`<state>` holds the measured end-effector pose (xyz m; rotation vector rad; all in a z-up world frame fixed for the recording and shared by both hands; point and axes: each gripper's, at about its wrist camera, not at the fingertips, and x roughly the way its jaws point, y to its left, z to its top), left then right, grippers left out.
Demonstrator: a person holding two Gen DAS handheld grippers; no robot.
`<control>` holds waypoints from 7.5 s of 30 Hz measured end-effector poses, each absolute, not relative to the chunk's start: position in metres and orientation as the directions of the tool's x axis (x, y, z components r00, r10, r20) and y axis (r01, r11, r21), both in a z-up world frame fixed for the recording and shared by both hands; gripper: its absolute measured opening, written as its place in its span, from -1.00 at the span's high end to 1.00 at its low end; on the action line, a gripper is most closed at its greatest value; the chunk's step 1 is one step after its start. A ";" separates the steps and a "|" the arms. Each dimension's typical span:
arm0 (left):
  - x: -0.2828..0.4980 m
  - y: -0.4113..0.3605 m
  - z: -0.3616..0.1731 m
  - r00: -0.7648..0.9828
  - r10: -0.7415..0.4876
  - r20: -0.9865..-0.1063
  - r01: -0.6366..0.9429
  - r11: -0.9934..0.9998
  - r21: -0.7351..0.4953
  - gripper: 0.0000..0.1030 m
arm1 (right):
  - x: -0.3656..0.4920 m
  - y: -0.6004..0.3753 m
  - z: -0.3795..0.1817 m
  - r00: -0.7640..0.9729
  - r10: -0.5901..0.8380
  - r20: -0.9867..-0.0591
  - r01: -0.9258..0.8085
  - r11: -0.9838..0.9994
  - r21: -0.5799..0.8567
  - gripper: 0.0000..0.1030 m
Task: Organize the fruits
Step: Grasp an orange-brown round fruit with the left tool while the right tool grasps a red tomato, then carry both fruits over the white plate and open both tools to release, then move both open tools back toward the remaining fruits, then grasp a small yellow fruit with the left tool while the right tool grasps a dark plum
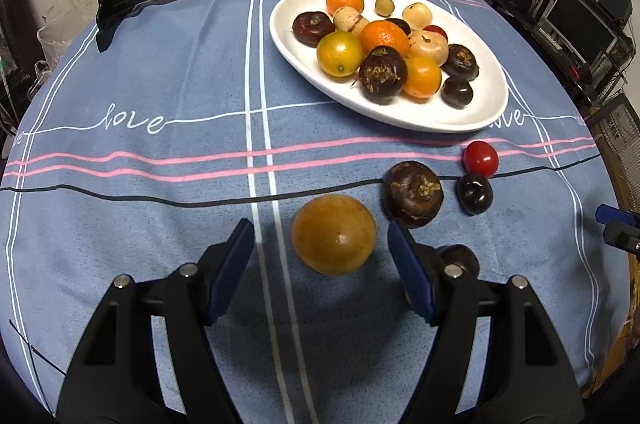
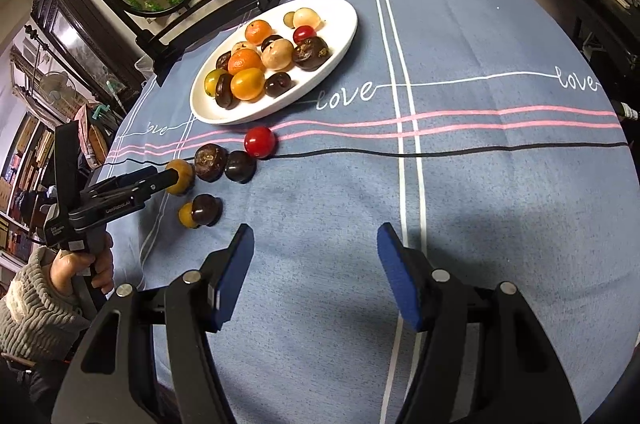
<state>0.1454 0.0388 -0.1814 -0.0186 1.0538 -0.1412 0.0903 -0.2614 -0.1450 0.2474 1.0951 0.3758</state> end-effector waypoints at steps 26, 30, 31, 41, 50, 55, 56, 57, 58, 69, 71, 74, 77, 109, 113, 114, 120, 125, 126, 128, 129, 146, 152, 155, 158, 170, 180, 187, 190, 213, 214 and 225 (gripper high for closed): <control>0.136 0.045 -0.187 0.494 -0.133 -0.859 0.072 0.991 -0.111 0.11 | 0.094 -0.247 -0.149 0.379 0.398 -0.835 -0.219 0.916 0.337 -0.26; 0.120 0.062 -0.179 0.500 -0.123 -0.857 0.032 0.992 -0.124 0.11 | 0.115 -0.219 -0.148 0.386 0.397 -0.832 -0.321 0.904 0.282 -0.26; 0.114 0.067 -0.178 0.501 -0.116 -0.858 0.016 0.992 -0.125 0.11 | 0.126 -0.207 -0.148 0.388 0.395 -0.833 -0.354 0.898 0.262 -0.26; 0.090 0.085 -0.182 0.488 -0.085 -0.869 -0.083 0.986 -0.143 0.11 | 0.183 -0.160 -0.168 0.308 0.439 -0.844 -0.446 0.850 0.280 0.29; 0.090 0.081 -0.184 0.481 -0.082 -0.873 -0.086 0.986 -0.140 0.11 | 0.202 -0.155 -0.179 0.305 0.423 -0.853 -0.412 0.866 0.282 0.32; 0.094 0.078 -0.185 0.472 -0.087 -0.877 -0.076 0.987 -0.139 0.11 | 0.201 -0.157 -0.187 0.294 0.412 -0.863 -0.410 0.869 0.276 0.32; 0.095 0.077 -0.186 0.471 -0.088 -0.878 -0.075 0.987 -0.139 0.11 | 0.202 -0.157 -0.189 0.291 0.410 -0.865 -0.409 0.870 0.274 0.32; 0.095 0.077 -0.185 0.471 -0.091 -0.878 -0.072 0.987 -0.141 0.11 | 0.202 -0.158 -0.191 0.290 0.413 -0.863 -0.406 0.870 0.280 0.35; 0.096 0.076 -0.185 0.470 -0.091 -0.878 -0.070 0.988 -0.140 0.11 | 0.202 -0.161 -0.192 0.289 0.419 -0.861 -0.399 0.870 0.290 0.41; 0.096 0.059 -0.176 0.483 -0.143 -0.864 -0.010 0.986 -0.169 0.10 | 0.173 -0.175 -0.182 0.266 0.467 -0.843 -0.387 0.853 0.351 0.44; 0.093 0.051 -0.171 0.489 -0.167 -0.856 0.014 0.983 -0.183 0.10 | 0.157 -0.179 -0.175 0.265 0.480 -0.836 -0.395 0.845 0.360 0.44; 0.087 0.037 -0.167 0.486 -0.196 -0.852 0.062 0.980 -0.189 0.10 | 0.128 -0.186 -0.166 0.265 0.486 -0.833 -0.404 0.840 0.362 0.44; 0.078 0.023 -0.167 0.468 -0.220 -0.856 0.109 0.976 -0.191 0.10 | 0.098 -0.191 -0.164 0.259 0.474 -0.842 -0.414 0.841 0.347 0.44; 0.340 -0.056 -0.123 0.554 -0.216 -0.804 0.239 0.966 -0.095 0.10 | 0.241 -0.186 -0.128 0.423 0.510 -0.749 -0.491 0.823 0.284 0.44; 0.362 -0.060 -0.139 0.536 -0.222 -0.814 0.241 0.965 -0.105 0.10 | 0.252 -0.177 -0.138 0.419 0.509 -0.752 -0.499 0.821 0.277 0.44; 0.366 -0.060 -0.142 0.535 -0.222 -0.815 0.241 0.965 -0.104 0.10 | 0.254 -0.176 -0.140 0.417 0.510 -0.753 -0.499 0.820 0.279 0.44; 0.374 -0.060 -0.155 0.520 -0.223 -0.824 0.238 0.965 -0.111 0.09 | 0.260 -0.166 -0.147 0.422 0.502 -0.755 -0.510 0.820 0.260 0.42; 0.370 -0.062 -0.152 0.543 -0.192 -0.818 0.223 0.972 -0.079 -0.35 | 0.258 -0.160 -0.148 0.420 0.480 -0.770 -0.515 0.825 0.233 0.15; 0.368 -0.062 -0.150 0.547 -0.182 -0.817 0.221 0.973 -0.069 -0.37 | 0.256 -0.161 -0.147 0.427 0.475 -0.769 -0.513 0.828 0.226 -0.07; 0.364 -0.062 -0.143 0.551 -0.172 -0.817 0.214 0.975 -0.061 -0.43 | 0.249 -0.165 -0.140 0.463 0.469 -0.752 -0.506 0.837 0.211 -0.27; 0.361 -0.061 -0.140 0.554 -0.168 -0.815 0.209 0.976 -0.059 -0.51 | 0.246 -0.166 -0.136 0.470 0.477 -0.743 -0.512 0.833 0.211 -0.27; 0.239 -0.032 -0.068 0.639 -0.082 -0.765 0.109 0.994 -0.015 -0.72 | 0.157 -0.178 -0.091 0.497 0.447 -0.743 -0.490 0.852 0.185 -0.27; 0.200 -0.022 -0.065 0.635 -0.076 -0.768 0.097 0.995 -0.018 -0.72 | 0.124 -0.184 -0.089 0.488 0.432 -0.758 -0.474 0.861 0.186 -0.27; 0.184 -0.019 -0.066 0.632 -0.071 -0.772 0.099 0.995 -0.011 -0.73 | 0.107 -0.187 -0.092 0.480 0.423 -0.769 -0.466 0.865 0.185 -0.27; 0.173 -0.018 -0.066 0.629 -0.070 -0.774 0.101 0.995 -0.008 -0.73 | 0.094 -0.189 -0.096 0.474 0.412 -0.778 -0.456 0.871 0.183 -0.27; 0.146 -0.019 -0.095 0.568 -0.099 -0.817 0.122 0.992 -0.035 -0.75 | 0.077 -0.201 -0.111 0.459 0.374 -0.806 -0.417 0.892 0.176 -0.27; 0.106 -0.030 -0.167 0.440 -0.229 -0.869 0.256 0.959 -0.123 -0.64 | 0.097 -0.218 -0.137 0.420 0.368 -0.830 -0.366 0.905 0.216 -0.27; 0.117 -0.017 -0.192 0.378 -0.281 -0.882 0.223 0.952 -0.207 -0.11 | 0.107 -0.216 -0.146 0.391 0.381 -0.838 -0.364 0.900 0.240 -0.27; 0.114 -0.015 -0.196 0.375 -0.302 -0.876 0.251 0.943 -0.217 -0.03 | 0.111 -0.214 -0.148 0.384 0.393 -0.835 -0.362 0.897 0.255 -0.27; 0.106 0.002 -0.196 0.373 -0.348 -0.860 0.255 0.930 -0.266 0.45 | 0.169 -0.142 -0.189 0.215 0.461 -0.861 -0.475 0.820 0.320 0.43; 0.107 0.003 -0.195 0.374 -0.347 -0.860 0.252 0.930 -0.266 0.45 | 0.166 -0.140 -0.187 0.224 0.451 -0.864 -0.490 0.818 0.300 0.44; 0.137 0.010 -0.155 0.439 -0.343 -0.831 0.267 0.932 -0.244 0.45 | 0.173 -0.171 -0.149 0.333 0.489 -0.806 -0.446 0.835 0.322 0.45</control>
